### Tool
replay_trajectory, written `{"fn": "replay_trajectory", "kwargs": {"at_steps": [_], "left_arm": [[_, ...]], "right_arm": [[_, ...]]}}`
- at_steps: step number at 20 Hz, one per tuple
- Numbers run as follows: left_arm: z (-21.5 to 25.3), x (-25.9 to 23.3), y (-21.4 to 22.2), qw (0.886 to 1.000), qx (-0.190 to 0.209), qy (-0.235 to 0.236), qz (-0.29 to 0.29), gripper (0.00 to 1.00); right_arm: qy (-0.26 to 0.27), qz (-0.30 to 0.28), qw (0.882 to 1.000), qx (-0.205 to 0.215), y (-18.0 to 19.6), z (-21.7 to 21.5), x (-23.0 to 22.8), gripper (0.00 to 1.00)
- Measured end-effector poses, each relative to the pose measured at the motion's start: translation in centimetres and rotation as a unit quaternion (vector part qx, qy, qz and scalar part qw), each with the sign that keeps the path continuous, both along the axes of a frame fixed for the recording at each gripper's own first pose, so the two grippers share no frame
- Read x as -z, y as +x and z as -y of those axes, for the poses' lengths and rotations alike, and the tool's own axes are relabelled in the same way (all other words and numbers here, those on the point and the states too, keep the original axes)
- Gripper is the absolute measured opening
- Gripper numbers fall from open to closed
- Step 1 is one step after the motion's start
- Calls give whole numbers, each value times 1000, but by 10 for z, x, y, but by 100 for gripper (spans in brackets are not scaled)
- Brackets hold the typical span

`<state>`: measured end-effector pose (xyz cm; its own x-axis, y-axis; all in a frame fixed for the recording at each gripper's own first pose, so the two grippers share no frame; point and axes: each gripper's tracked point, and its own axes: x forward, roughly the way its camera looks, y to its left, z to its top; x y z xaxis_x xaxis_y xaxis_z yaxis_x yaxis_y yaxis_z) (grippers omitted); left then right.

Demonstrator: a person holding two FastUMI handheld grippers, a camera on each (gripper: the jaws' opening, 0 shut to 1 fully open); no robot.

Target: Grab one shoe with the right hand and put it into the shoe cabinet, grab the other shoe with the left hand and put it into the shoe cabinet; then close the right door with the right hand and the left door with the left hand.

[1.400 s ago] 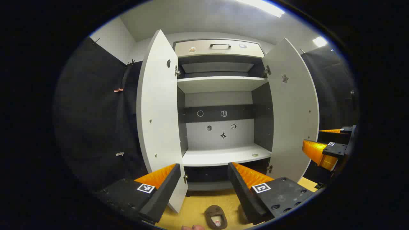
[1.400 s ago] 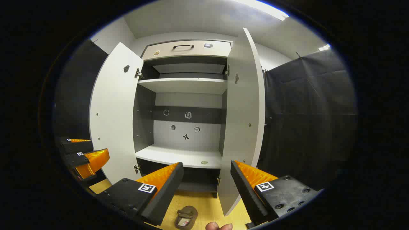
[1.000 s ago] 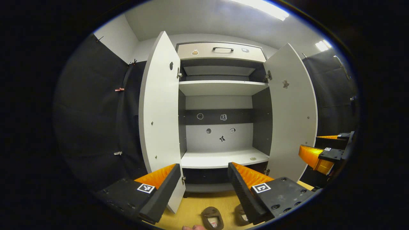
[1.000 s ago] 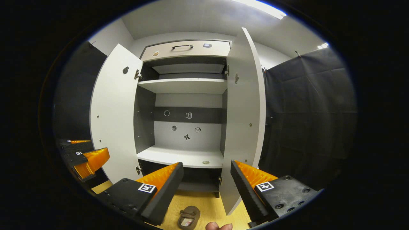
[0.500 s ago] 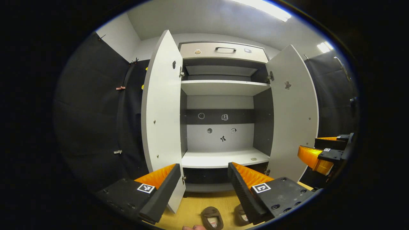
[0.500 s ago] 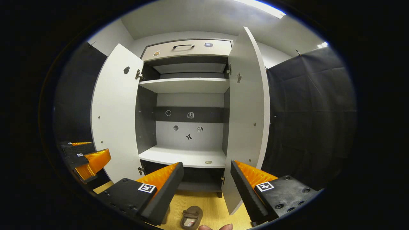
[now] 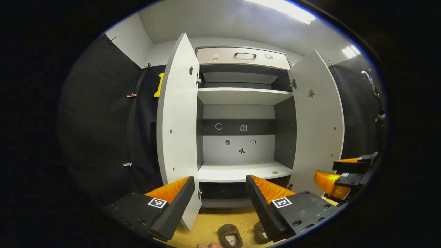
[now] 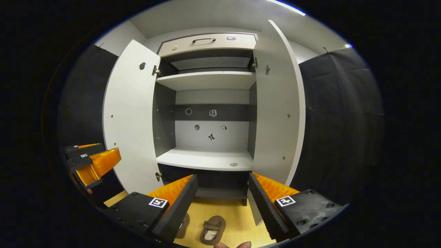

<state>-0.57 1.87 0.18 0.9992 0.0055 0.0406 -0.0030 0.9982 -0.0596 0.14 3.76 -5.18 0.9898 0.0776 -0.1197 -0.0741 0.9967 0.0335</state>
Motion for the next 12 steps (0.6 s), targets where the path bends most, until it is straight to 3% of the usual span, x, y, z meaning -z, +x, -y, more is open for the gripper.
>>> {"fn": "replay_trajectory", "kwargs": {"at_steps": [6, 12], "left_arm": [[-13, 8, -6, 1000, -12, 6, -3, 95], [-23, 22, -11, 1000, -24, 2, -17, 95]], "right_arm": [[5, -93, 995, -41, -14, -30, 99, 98], [28, -208, 975, -75, -31, -59, 204, 99]]}}
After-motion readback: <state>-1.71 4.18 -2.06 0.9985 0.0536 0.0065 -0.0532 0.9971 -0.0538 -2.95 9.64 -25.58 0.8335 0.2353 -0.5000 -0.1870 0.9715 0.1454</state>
